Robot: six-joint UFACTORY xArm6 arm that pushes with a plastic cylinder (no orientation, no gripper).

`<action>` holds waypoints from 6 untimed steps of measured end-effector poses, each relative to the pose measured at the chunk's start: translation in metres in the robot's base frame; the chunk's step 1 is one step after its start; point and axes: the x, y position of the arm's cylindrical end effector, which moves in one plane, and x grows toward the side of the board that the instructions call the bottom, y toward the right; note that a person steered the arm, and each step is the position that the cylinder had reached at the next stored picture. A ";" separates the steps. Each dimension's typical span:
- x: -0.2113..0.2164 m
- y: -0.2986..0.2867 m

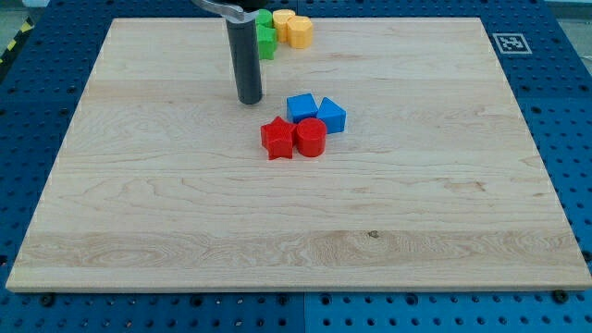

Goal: Push red star to the red circle

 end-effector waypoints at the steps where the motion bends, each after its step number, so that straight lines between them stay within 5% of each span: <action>1: 0.012 0.001; 6: 0.117 0.050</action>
